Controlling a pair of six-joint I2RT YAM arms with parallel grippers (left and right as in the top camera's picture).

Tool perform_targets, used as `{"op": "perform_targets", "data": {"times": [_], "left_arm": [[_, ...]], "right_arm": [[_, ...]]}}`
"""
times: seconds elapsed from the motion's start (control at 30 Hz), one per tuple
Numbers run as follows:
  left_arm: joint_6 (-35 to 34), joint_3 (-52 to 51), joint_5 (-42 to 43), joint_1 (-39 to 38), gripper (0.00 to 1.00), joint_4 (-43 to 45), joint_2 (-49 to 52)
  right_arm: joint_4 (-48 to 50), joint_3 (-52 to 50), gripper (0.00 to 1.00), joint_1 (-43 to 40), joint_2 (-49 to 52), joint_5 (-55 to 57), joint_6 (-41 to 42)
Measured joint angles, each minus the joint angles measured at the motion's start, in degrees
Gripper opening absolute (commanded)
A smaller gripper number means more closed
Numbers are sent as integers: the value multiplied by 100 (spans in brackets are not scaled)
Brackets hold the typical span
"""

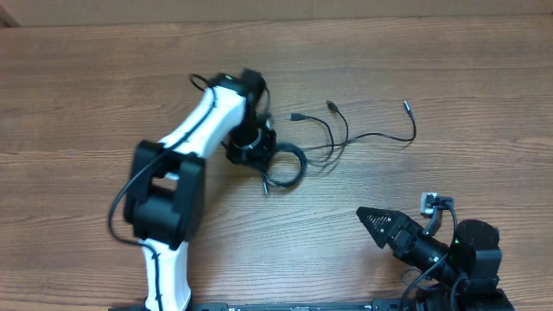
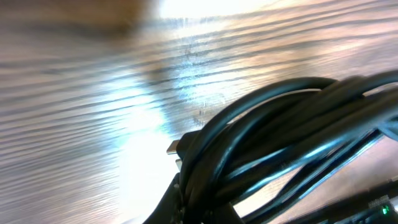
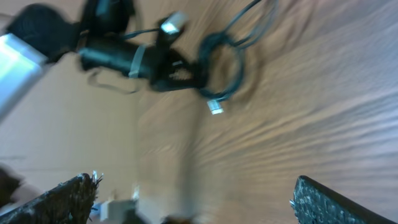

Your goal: Untangle cables

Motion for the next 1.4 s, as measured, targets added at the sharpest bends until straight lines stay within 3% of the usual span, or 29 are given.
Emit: {"op": "perform_targets", "data": {"times": [0.23,0.4,0.67,0.9,1.1,1.33,1.37,1.4], "left_arm": [[1161,302,105,184,4,-286,-1587],[1628,339,466,-70,4,-308,-2326],[2124,339,1034,-411,4,-557,-2371],[2369,339,1145,-704,4,-861,-2371],[2452,339,1274,-859,4,-903,-2371],[2468,339,1515,-1311,4,-916,-2371],[2468,339,1530,-1392,4,-940,-2371],[2468,339,1537,-1471,4,-957,-2371]], "right_arm": [[-935,1532,100,0,527,881,-938],[-1764,2553,100,0,1473,678,-1482],[-1377,2754,98,50,2326,-144,-2765],[-308,2756,95,208,2441,-101,-3654],[-155,2756,93,732,2450,463,-4140],[-13,2756,75,1801,2787,1366,-4378],[13,2756,70,1923,2850,1467,-4376],[42,2756,48,2085,2944,1572,-4393]]}}
